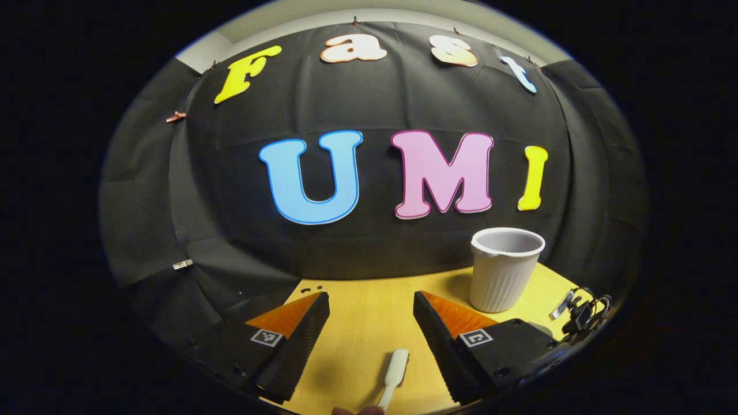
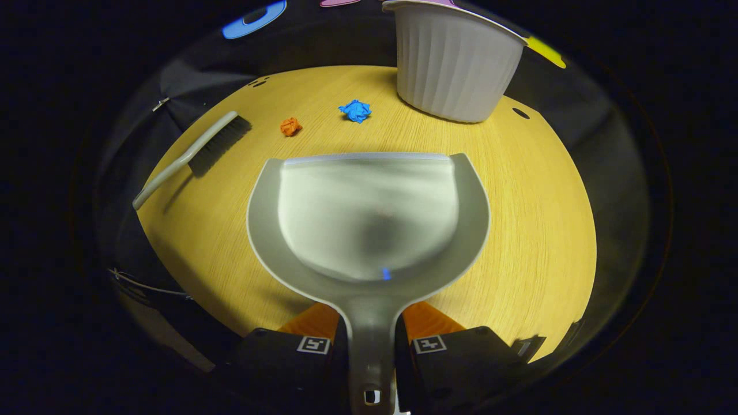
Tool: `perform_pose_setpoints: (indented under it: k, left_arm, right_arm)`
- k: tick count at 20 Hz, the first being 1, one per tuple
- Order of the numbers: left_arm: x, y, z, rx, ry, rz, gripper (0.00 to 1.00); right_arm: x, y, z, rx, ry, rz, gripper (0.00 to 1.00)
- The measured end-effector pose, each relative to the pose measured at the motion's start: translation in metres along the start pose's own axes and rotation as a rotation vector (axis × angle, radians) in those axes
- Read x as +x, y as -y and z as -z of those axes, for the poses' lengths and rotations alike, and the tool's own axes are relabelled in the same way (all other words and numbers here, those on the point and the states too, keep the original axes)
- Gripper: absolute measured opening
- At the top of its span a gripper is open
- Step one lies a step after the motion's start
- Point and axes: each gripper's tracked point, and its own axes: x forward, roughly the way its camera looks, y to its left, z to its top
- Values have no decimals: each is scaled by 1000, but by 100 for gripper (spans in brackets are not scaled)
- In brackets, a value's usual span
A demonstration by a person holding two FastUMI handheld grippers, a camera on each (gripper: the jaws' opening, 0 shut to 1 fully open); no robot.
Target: Pick up the small broom and dustpan from the desktop, sweep the trash into the dustpan with the broom, and then empty the trash into the garbage bin.
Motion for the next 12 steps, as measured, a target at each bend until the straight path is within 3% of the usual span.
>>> perform_pose_setpoints:
  k: [1, 2, 5, 7, 10, 12]
  left_arm:
    - [2, 0, 8, 2, -22, 8, 94]
    - [4, -1, 14, 6, -42, 13, 94]
    - [16, 3, 44, 24, -133, 51, 94]
    - [20, 9, 76, 44, -243, 91, 95]
    - [20, 30, 135, 17, -449, 210, 95]
    - [21, 37, 171, -3, -570, 239, 95]
  right_arm:
    - [-5, 2, -5, -7, 20, -2, 34]
    - [-10, 3, -11, -17, 42, -6, 41]
    - [-22, 4, -19, -50, 56, -34, 37]
    - [-27, 6, -15, -64, 37, -38, 37]
    - [-34, 5, -17, -56, 47, -41, 37]
    - [-40, 8, -20, -64, 62, -29, 37]
